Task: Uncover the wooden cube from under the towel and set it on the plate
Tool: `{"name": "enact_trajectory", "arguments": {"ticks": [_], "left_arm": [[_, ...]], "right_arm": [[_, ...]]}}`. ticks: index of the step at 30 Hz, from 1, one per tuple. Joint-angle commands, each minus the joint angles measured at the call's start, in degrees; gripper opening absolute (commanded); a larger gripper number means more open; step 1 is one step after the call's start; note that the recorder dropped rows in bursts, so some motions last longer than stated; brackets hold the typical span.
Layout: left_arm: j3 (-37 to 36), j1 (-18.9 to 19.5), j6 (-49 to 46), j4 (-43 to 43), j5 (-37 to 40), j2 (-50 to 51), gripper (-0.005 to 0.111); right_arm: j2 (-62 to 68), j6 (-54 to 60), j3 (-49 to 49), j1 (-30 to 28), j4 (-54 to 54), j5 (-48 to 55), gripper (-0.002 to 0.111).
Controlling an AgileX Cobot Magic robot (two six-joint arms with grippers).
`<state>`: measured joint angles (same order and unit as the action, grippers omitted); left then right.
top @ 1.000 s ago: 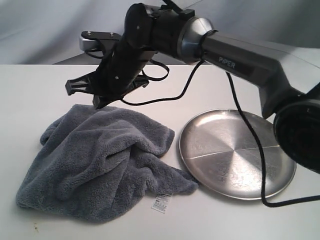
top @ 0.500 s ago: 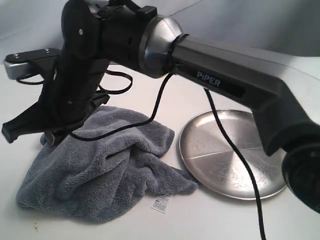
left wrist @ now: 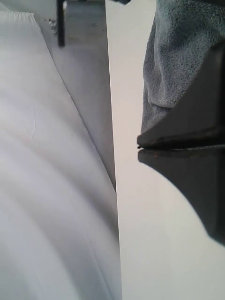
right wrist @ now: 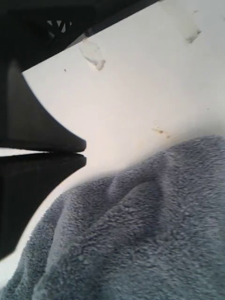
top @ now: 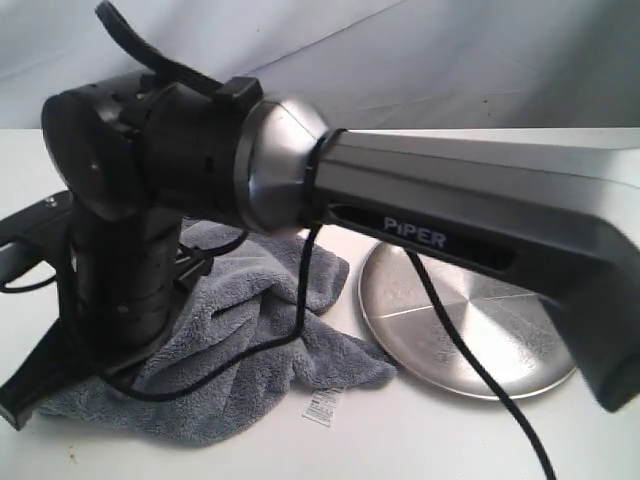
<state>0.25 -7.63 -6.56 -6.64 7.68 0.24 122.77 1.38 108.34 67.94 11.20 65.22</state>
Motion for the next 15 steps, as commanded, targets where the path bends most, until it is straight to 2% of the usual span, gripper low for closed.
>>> {"name": "enact_trajectory", "arguments": {"ticks": [1,11,15], "left_arm": [[-0.3,-0.3,0.1,-0.1,-0.1,-0.2,0.0],[-0.3,-0.3,0.1,-0.1,-0.1,-0.2,0.0],[-0.3,-0.3,0.1,-0.1,-0.1,-0.2,0.0]], "right_arm": [[-6.1,-0.8,-11.3,0.0,-0.9,-6.7,0.0],[-19.6,-3.4,-36.1,-0.1,-2.4,-18.1,0.0],[-23.8,-7.5,-44.0,-0.1,-6.6,-21.1,0.0]]}}
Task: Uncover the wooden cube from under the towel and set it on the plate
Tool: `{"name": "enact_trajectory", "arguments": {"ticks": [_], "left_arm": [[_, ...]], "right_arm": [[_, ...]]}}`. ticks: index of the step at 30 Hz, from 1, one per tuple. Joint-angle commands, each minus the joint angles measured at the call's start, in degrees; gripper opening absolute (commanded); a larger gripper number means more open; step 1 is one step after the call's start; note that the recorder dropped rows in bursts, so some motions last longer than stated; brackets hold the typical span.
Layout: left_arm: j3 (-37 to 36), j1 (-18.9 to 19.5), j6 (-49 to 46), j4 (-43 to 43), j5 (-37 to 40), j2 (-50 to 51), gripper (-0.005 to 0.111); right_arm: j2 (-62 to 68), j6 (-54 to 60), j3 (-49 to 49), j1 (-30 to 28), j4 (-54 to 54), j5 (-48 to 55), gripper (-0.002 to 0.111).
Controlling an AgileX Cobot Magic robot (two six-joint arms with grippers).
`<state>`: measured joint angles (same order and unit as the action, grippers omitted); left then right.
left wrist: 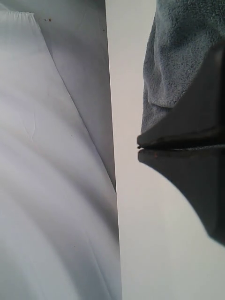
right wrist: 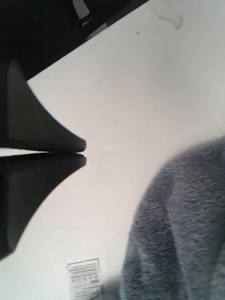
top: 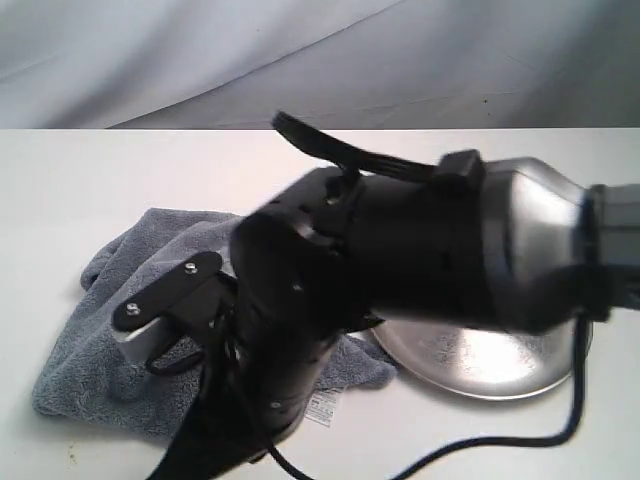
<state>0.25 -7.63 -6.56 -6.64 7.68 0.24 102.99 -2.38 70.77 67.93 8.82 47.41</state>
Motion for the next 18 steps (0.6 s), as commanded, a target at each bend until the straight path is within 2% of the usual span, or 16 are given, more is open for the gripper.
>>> {"name": "enact_trajectory", "arguments": {"ticks": [1,6,9,18], "left_arm": [[-0.3,-0.3,0.1,-0.1,-0.1,-0.2,0.0],[-0.3,-0.3,0.1,-0.1,-0.1,-0.2,0.0],[-0.3,-0.3,0.1,-0.1,-0.1,-0.2,0.0],[-0.3,-0.3,0.1,-0.1,-0.1,-0.2,0.0]], "right_arm": [[-4.7,-5.4,-7.9,-0.1,-5.6,-3.5,0.0],[-8.4,-16.3,-15.1,-0.3,-17.9,-3.9,0.0],[-10.3,-20.4,-18.1,-2.6,-22.1,-3.9,0.0],[-11.4,-20.5,-20.0,-17.2,-22.7,-7.5,0.0]]}}
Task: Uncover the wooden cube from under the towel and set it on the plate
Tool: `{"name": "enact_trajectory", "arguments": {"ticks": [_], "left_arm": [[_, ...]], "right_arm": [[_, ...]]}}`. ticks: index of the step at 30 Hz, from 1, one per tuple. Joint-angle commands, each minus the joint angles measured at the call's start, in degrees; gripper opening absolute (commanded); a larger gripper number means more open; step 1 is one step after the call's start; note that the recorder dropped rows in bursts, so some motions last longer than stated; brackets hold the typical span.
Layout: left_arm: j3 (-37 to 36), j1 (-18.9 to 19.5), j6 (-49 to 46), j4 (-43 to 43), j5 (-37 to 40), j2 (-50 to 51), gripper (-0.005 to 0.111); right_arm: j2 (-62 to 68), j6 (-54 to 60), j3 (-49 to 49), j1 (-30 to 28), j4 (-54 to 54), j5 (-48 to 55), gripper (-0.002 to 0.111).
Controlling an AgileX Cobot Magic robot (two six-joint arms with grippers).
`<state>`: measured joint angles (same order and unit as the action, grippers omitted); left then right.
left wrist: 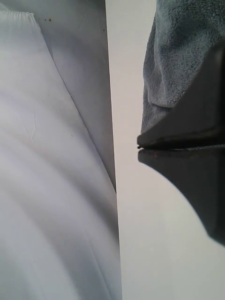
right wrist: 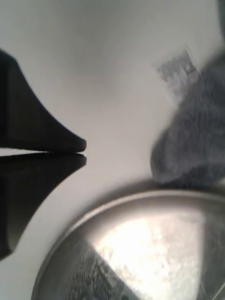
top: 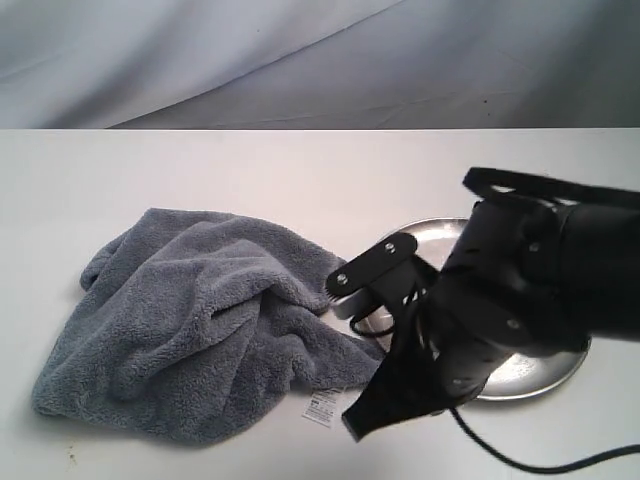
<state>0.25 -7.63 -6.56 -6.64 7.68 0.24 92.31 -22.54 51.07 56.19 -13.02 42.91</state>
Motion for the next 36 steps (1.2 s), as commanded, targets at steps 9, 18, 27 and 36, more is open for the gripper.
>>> {"name": "enact_trajectory", "arguments": {"ticks": [9,18,27,36], "left_arm": [[-0.3,-0.3,0.1,-0.1,-0.1,-0.2,0.0],[-0.3,-0.3,0.1,-0.1,-0.1,-0.2,0.0],[-0.3,-0.3,0.1,-0.1,-0.1,-0.2,0.0],[-0.3,-0.3,0.1,-0.1,-0.1,-0.2,0.0]], "right_arm": [[-0.7,0.2,-0.3,-21.0,-1.1,-13.0,0.0],[3.6,1.9,7.6,-27.0,-0.4,-16.3,0.0],[20.4,12.1,34.0,-25.3,17.0,-7.1,0.0],[30.8,14.6,52.9,-14.4,21.5,-1.6,0.0]]}}
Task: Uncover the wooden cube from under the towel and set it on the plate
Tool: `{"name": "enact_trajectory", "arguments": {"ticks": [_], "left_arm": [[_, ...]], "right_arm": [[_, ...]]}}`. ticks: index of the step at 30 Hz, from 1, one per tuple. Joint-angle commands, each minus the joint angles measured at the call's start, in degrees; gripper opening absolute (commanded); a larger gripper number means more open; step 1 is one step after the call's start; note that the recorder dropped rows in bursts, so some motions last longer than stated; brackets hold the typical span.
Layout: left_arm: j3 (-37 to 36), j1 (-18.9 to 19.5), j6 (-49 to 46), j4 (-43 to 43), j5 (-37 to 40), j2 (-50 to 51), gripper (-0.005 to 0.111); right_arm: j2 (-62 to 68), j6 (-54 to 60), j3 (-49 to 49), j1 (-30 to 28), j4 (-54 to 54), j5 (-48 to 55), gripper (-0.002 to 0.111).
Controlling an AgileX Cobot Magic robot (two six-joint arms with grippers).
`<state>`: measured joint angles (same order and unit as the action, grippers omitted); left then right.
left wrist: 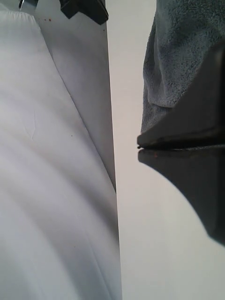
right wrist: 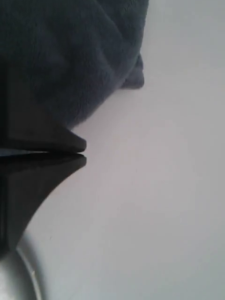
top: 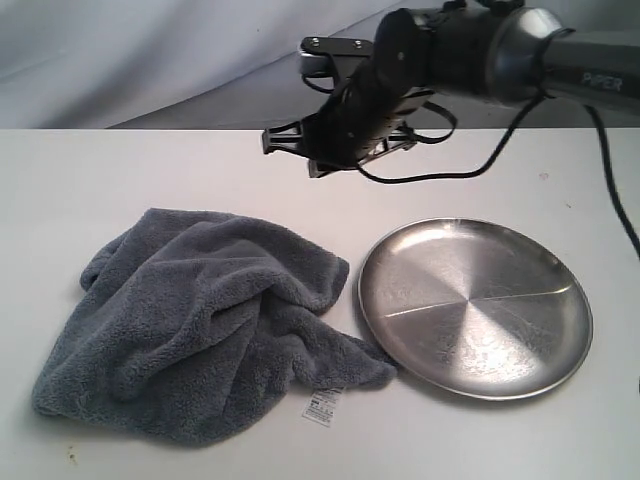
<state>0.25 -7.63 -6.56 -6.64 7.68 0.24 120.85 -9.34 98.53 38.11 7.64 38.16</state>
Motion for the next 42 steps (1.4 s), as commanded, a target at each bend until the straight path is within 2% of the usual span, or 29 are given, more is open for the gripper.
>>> {"name": "enact_trajectory", "arguments": {"ticks": [1,9,19,23,28,37,42], "left_arm": [[-0.3,-0.3,0.1,-0.1,-0.1,-0.2,0.0],[-0.3,-0.3,0.1,-0.1,-0.1,-0.2,0.0],[-0.3,-0.3,0.1,-0.1,-0.1,-0.2,0.0],[-0.3,-0.3,0.1,-0.1,-0.1,-0.2,0.0],[-0.3,-0.3,0.1,-0.1,-0.1,-0.2,0.0],[-0.3,-0.3,0.1,-0.1,-0.1,-0.2,0.0],[-0.3,-0.3,0.1,-0.1,-0.1,-0.2,0.0]], "right_arm": [[2.6,1.7,6.3,4.5,1.0,3.5,0.0],[2.7,6.5,7.5,11.8,6.5,6.7,0.0],[0.0,13.2,7.5,24.8,2.9,23.4,0.0],[-1.6,13.2,5.7,27.1,2.0,27.9,0.0],[-5.2,13.2,-3.4,27.2,1.9,26.2,0.0],[-17.8,11.7,-25.3,27.1,1.8,13.7,0.0],[-23.6,7.2,-34.5,27.1,-1.5,9.2,0.0]]}}
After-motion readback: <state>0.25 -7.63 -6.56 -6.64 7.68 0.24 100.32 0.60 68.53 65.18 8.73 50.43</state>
